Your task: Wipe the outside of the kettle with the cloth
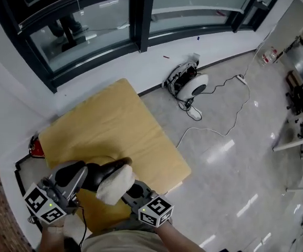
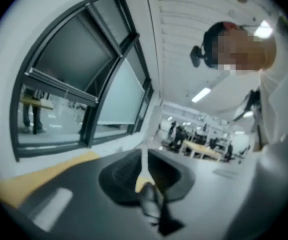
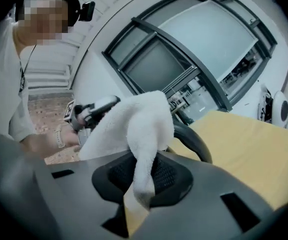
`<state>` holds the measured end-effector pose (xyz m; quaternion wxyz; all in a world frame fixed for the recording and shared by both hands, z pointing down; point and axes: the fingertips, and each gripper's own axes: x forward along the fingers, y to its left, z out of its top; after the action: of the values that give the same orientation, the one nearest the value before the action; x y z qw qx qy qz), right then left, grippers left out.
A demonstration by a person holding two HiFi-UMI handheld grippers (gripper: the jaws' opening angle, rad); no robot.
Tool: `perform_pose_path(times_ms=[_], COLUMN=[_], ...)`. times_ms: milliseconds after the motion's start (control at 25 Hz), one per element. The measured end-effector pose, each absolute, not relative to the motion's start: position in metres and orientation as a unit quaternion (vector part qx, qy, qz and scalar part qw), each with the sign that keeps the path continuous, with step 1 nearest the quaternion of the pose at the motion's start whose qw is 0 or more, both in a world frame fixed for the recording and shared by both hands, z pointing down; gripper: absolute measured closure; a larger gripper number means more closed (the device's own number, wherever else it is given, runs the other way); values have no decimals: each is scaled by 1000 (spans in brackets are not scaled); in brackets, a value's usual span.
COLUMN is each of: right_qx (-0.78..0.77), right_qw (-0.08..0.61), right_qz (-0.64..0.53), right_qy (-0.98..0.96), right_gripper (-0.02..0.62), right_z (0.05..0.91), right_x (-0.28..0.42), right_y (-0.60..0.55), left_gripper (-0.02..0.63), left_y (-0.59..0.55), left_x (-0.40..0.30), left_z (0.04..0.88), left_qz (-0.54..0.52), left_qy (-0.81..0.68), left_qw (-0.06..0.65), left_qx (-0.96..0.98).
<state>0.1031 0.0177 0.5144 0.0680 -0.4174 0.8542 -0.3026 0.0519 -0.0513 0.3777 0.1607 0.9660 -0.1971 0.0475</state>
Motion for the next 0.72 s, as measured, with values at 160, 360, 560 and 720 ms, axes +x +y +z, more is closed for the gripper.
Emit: perform_pose_path(times_ms=[160, 360, 560, 720], right_qx=[-470, -449, -521, -467], right_qw=[17, 95, 93, 117], right_qz=[-402, -332, -472, -408], right_qy=[786, 824, 705, 775], right_gripper=[525, 525, 528, 531], right_z=[596, 526, 615, 554], right_x=[113, 98, 123, 111], right_y=[6, 3, -6, -8], left_gripper=[607, 608, 609, 609], left_y=[-68, -56, -58, -57], left_x=[64, 78, 81, 82], left_z=[417, 435, 437, 436], left_qz=[121, 205, 194, 195], left_qy=[-240, -244, -235, -229], left_qw=[103, -13, 15, 13], left_qx=[958, 948, 952, 954])
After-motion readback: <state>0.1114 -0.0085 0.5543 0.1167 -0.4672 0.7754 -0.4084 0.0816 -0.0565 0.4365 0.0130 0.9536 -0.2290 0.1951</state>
